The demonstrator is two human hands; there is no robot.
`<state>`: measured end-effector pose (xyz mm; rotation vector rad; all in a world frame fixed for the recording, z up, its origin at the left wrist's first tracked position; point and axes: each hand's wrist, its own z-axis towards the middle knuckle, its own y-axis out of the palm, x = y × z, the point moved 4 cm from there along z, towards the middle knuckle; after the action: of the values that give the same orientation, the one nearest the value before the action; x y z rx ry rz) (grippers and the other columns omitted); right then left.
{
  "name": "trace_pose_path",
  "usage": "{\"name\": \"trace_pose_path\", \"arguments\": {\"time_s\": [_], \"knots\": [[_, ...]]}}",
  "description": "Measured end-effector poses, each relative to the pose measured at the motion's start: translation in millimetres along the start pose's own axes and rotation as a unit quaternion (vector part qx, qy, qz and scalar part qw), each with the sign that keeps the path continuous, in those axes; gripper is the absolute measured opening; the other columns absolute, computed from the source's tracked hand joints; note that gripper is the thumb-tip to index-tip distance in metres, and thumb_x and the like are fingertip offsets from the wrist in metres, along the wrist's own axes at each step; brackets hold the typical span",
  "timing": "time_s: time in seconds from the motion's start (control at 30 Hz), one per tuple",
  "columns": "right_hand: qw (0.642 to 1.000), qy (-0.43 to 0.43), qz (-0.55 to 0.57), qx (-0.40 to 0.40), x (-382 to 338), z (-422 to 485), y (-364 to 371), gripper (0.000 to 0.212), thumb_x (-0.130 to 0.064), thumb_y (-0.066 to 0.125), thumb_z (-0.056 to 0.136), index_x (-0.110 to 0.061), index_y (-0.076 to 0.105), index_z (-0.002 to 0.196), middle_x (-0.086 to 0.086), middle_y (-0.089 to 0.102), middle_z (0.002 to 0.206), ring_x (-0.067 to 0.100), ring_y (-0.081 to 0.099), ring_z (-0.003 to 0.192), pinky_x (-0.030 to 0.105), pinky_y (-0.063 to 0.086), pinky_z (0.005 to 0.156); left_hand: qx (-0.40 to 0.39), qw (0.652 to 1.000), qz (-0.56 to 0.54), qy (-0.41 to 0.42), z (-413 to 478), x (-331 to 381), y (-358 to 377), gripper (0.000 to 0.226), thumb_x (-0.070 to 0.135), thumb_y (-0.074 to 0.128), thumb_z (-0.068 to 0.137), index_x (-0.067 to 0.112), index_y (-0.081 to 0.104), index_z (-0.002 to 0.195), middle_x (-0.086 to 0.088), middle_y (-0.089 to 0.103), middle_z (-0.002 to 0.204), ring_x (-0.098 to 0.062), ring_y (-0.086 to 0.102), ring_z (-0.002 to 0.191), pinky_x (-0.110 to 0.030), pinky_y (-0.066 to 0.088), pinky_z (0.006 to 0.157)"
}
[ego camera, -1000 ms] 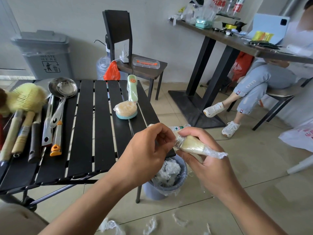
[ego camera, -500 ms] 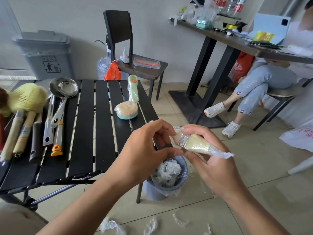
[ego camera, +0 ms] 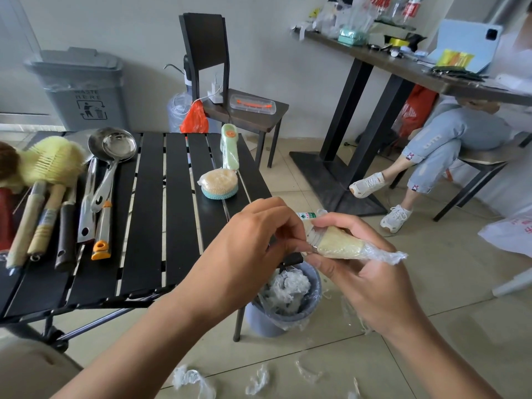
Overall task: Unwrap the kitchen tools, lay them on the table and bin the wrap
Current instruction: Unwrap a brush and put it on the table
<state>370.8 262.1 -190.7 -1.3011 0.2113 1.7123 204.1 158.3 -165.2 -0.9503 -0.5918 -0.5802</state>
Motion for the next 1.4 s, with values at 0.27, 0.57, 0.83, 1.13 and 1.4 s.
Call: {"name": "trace_pose_path", "arguments": {"time_s": [0.27, 0.57, 0.83, 1.13, 1.4], "knots": [[1.0, 0.004, -0.001, 0.01, 0, 1, -3, 0.04, -0.03, 0.085, 0.087, -0.028, 0.07, 0.124, -0.004, 0.075, 0.119, 0.018, 0.073, 0.111, 0.019, 0.056, 0.089, -0.016, 0.997, 0.067, 0.018, 0, 2, 7, 0.019, 0.003, 0.065, 0.101, 0.016, 0.058, 0.089, 0.005, 0.056, 0.093, -0.012, 0.05, 0.086, -0.025, 0.046, 0.078], [0.997, 0.021, 0.067, 0.01, -2, 3, -10, 0.039, -0.017, 0.084, 0.087, -0.014, 0.07, 0.123, 0.0, 0.078, 0.116, 0.016, 0.076, 0.105, 0.018, 0.057, 0.088, 0.008, 0.995, 0.089, 0.04, -2, -1, -3, 0.036, 0.049, 0.075, 0.084, 0.026, 0.062, 0.108, 0.016, 0.058, 0.111, -0.009, 0.055, 0.104, -0.023, 0.045, 0.091], [0.994, 0.035, 0.106, -0.021, -7, 2, -6, 0.039, -0.02, 0.083, 0.083, -0.014, 0.072, 0.12, 0.004, 0.077, 0.111, 0.014, 0.075, 0.104, 0.016, 0.056, 0.088, 0.027, 0.993, 0.1, 0.059, 1, 0, -5, 0.016, 0.037, 0.067, 0.09, 0.022, 0.073, 0.089, 0.013, 0.062, 0.103, -0.012, 0.053, 0.094, -0.027, 0.044, 0.082], [0.997, 0.026, 0.076, -0.003, -2, 4, -9, 0.039, -0.015, 0.084, 0.088, -0.018, 0.07, 0.124, 0.001, 0.076, 0.116, 0.017, 0.074, 0.107, 0.018, 0.056, 0.088, 0.035, 0.999, -0.019, 0.003, -4, -4, -5, 0.021, 0.009, 0.084, 0.089, 0.021, 0.068, 0.082, 0.017, 0.072, 0.089, -0.005, 0.063, 0.088, -0.009, 0.044, 0.07], [0.998, 0.014, 0.064, -0.005, -4, 3, -5, 0.038, -0.021, 0.082, 0.088, -0.019, 0.07, 0.123, 0.0, 0.074, 0.113, 0.018, 0.074, 0.106, 0.019, 0.057, 0.087, 0.045, 0.998, -0.009, -0.038, -4, -5, 1, 0.016, 0.029, 0.09, 0.08, 0.027, 0.075, 0.085, 0.016, 0.065, 0.078, -0.008, 0.061, 0.078, -0.018, 0.05, 0.067]]}}
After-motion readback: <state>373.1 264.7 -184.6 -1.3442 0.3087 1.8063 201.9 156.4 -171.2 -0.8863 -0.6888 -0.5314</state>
